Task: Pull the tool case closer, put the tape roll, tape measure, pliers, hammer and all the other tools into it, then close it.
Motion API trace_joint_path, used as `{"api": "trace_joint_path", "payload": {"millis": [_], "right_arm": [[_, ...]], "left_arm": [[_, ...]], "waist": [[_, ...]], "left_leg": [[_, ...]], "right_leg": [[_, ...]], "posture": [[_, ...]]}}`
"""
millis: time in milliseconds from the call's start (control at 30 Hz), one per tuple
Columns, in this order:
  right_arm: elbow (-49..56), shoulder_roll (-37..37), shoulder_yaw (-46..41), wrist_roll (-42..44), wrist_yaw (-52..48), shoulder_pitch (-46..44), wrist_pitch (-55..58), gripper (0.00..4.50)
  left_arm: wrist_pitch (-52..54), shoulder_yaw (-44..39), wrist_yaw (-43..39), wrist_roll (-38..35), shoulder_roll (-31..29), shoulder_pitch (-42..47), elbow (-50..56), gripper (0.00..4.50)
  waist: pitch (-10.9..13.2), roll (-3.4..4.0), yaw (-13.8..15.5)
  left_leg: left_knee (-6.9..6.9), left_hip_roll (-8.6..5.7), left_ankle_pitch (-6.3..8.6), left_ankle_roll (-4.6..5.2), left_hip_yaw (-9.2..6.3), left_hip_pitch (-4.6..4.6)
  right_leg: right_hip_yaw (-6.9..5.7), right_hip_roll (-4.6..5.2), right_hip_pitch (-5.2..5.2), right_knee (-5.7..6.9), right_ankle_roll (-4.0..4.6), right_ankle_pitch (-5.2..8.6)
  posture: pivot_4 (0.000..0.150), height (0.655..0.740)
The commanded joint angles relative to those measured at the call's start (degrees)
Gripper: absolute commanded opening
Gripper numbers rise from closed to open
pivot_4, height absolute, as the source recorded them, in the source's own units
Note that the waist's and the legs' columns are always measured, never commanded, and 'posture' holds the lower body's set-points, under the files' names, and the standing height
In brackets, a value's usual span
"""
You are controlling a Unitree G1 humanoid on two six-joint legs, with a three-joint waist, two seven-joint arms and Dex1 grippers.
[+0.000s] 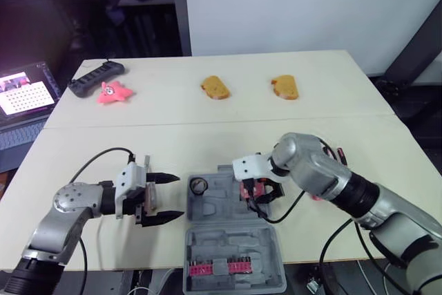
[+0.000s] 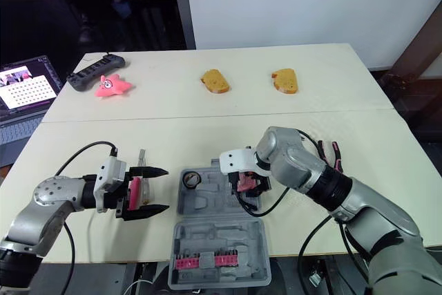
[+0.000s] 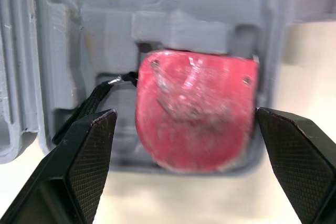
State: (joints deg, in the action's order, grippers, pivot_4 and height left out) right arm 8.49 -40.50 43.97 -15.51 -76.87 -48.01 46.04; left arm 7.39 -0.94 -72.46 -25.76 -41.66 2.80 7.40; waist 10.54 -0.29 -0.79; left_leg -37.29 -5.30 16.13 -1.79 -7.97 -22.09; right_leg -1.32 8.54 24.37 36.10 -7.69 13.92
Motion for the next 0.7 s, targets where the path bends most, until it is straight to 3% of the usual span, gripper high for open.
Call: {"api": "trace_joint_path", "payload": {"millis": [33, 67, 167, 333, 533, 700], "right_arm": [[5.48, -1.46, -6.4, 3.77, -0.36, 1.38, 2.76, 4.47], [6.43, -1.74, -8.16, 5.18, -0.1, 2.5, 3.09, 4.47], [7.39, -1.41, -12.41, 8.26, 1.48, 5.21, 3.68, 3.57], [6.2, -0.62, -19.35, 11.3, 7.55, 10.7, -1.44, 1.15], [10.07, -0.33, -27.96, 17.75, 11.58, 20.29, -4.38, 1.15], [13.79, 4.86, -35.35, 22.45, 19.19, 30.58, -6.97, 1.15]], "left_arm": [[0.05, -0.85, -0.17, -1.03, -0.38, 0.45, 1.67, 4.5], [0.0, -0.87, -0.19, -0.99, -0.4, 0.46, 1.61, 4.5], [-0.05, -0.89, -0.23, -0.98, -0.42, 0.46, 1.54, 4.5], [-0.13, -0.75, -0.17, -0.92, -0.3, 0.44, 1.45, 4.5], [-0.22, -0.88, 0.19, -0.86, -0.16, 0.28, 1.26, 4.5], [-0.29, -0.83, 0.93, -0.82, 0.24, -0.48, 1.64, 4.5]], "waist": [[0.0, 0.0, 0.04], [-0.01, -0.01, 0.08], [-0.01, -0.02, 0.11], [-0.01, -0.01, 0.06], [-0.01, -0.02, 0.25], [-0.03, -0.03, 0.05]], "left_leg": [[-0.02, 0.0, -0.01, -0.01, 0.0, -0.07], [-0.02, 0.0, -0.01, -0.01, 0.0, -0.09], [-0.02, 0.0, 0.0, 0.0, 0.0, -0.1], [-0.02, 0.0, -0.01, 0.0, 0.01, -0.1], [-0.02, 0.0, -0.01, 0.0, 0.01, -0.11], [-0.03, 0.01, 0.0, 0.01, 0.0, -0.1]], "right_leg": [[0.0, 0.0, 0.06, 0.01, 0.01, -0.01], [0.0, 0.0, 0.07, 0.0, 0.01, -0.01], [-0.01, 0.0, 0.06, -0.01, 0.02, -0.01], [-0.01, 0.0, 0.06, 0.0, 0.03, -0.02], [-0.01, 0.01, 0.06, -0.01, 0.03, -0.03], [-0.01, 0.0, 0.04, 0.0, 0.04, -0.03]], "posture": [[0.15, 0.74], [0.15, 0.74], [0.15, 0.74], [0.15, 0.74], [0.15, 0.74], [0.15, 0.74]]}}
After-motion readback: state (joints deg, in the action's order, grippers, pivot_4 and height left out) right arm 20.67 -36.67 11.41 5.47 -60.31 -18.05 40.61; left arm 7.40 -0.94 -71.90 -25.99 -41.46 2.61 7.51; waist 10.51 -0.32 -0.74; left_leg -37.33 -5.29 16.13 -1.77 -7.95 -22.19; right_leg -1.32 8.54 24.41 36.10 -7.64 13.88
